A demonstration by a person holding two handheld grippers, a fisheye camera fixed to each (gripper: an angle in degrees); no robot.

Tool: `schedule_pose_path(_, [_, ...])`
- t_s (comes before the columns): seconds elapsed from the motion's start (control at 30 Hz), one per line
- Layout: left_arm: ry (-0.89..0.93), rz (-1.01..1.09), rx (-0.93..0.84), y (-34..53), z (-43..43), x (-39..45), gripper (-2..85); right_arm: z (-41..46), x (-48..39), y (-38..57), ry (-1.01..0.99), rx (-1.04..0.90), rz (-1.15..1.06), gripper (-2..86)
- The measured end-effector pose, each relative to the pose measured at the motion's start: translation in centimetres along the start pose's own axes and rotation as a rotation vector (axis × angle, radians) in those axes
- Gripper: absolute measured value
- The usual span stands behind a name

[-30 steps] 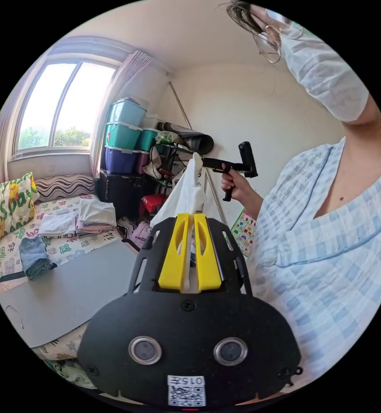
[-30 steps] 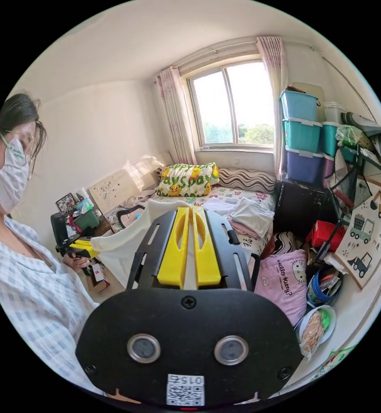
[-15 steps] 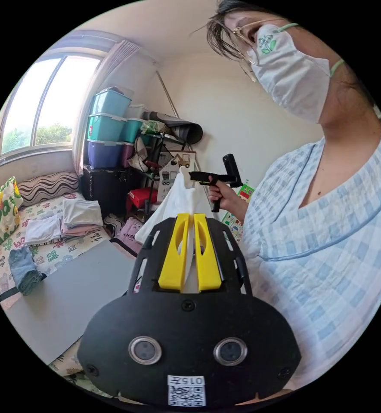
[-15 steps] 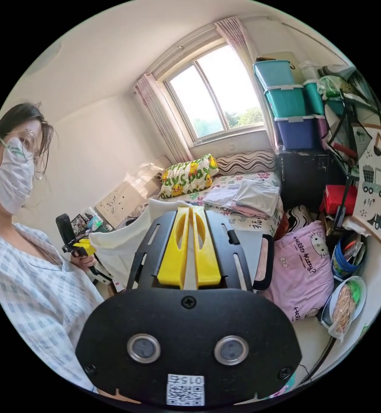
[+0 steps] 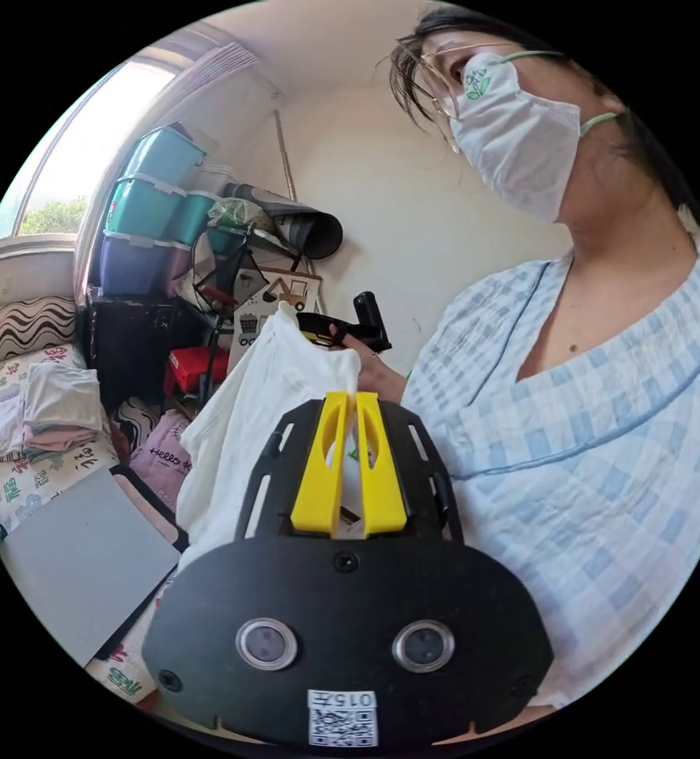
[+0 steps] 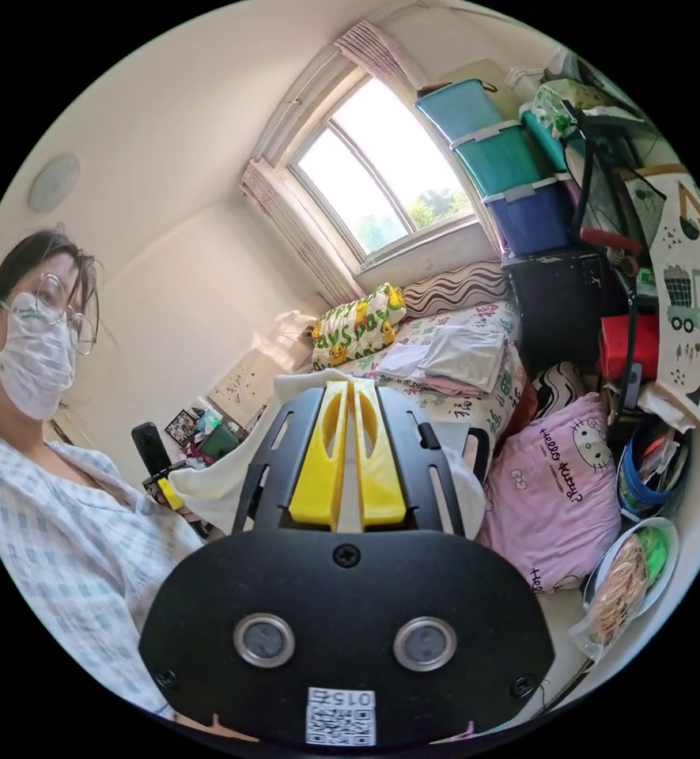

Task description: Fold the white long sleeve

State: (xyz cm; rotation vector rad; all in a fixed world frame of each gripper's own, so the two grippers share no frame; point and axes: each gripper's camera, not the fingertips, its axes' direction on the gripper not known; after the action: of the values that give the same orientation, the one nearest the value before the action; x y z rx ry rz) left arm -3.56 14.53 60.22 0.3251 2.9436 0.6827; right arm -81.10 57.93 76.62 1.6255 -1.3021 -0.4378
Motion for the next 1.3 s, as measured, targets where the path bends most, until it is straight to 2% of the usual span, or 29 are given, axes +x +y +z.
schedule_pose_path(0.1, [-0.09,-0.028,0.029,-0.4,1.9,0.6,-0.3,0.3,-1.6,-5.6,0.041,0.011,-0.091,-0.2])
schedule_pose_path(0.23, [-0.195,-0.154,0.16,0.2,1.7,-0.2,-0.3,2.5,-4.3,-13.3,0.048,-0.017,-0.27,-0.3])
schedule_pose_path(0.37, [-0.341,-0.257,0.277,0.6,0.8,-1.0,-0.2,8.5,-6.1,-23.1,-0.011,-0.092,-0.442,-0.2])
schedule_pose_path(0.43, [-0.472,-0.321,0.325,0.8,0.1,-2.3,-0.2,12.7,-6.6,-27.6,-0.051,-0.144,-0.493,-0.1])
schedule_pose_path(0.57, [-0.73,-0.429,0.383,1.8,-1.9,-6.4,-0.1,26.4,-7.9,-37.7,-0.197,-0.291,-0.59,0.8])
schedule_pose_path(0.63, [-0.998,-0.534,0.353,2.9,-3.0,-12.1,0.3,34.1,-8.4,-41.5,-0.235,-0.35,-0.626,1.7])
schedule_pose_path(0.67, [-1.068,-0.562,0.33,3.3,-2.9,-13.9,0.4,39.8,-8.1,-43.7,-0.241,-0.409,-0.607,2.6])
schedule_pose_path(0.73, [-1.19,-0.766,0.264,6.9,-2.0,-20.8,1.5,47.2,-6.6,-45.9,-0.197,-0.559,-0.527,5.8])
schedule_pose_path(0.77, [-1.195,-0.831,0.259,8.2,-1.6,-21.9,1.9,50.3,-5.0,-46.6,-0.168,-0.638,-0.485,6.2])
schedule_pose_path(0.87, [-1.162,-0.991,0.347,15.6,3.1,-22.5,3.8,52.5,-0.1,-46.1,-0.286,-0.805,-0.555,7.5])
schedule_pose_path(0.97, [-1.079,-1.312,0.308,24.5,11.2,-20.8,6.4,52.7,6.4,-43.5,-0.176,-1.072,-0.634,10.0])
schedule_pose_path(1.03, [-0.943,-1.566,0.313,30.6,18.5,-18.5,8.9,52.7,10.2,-43.0,-0.154,-1.239,-0.582,11.9])
schedule_pose_path(1.1, [-0.89,-1.692,0.322,33.0,23.6,-16.6,9.9,52.9,13.5,-43.8,-0.118,-1.372,-0.542,13.4])
schedule_pose_path(1.23, [-0.816,-1.792,0.384,33.6,31.9,-15.3,10.4,53.9,14.3,-47.6,-0.061,-1.426,-0.621,11.2])
schedule_pose_path(1.3, [-0.77,-1.781,0.324,32.4,34.6,-16.5,9.6,54.6,14.1,-51.4,-0.043,-1.445,-0.66,6.0])
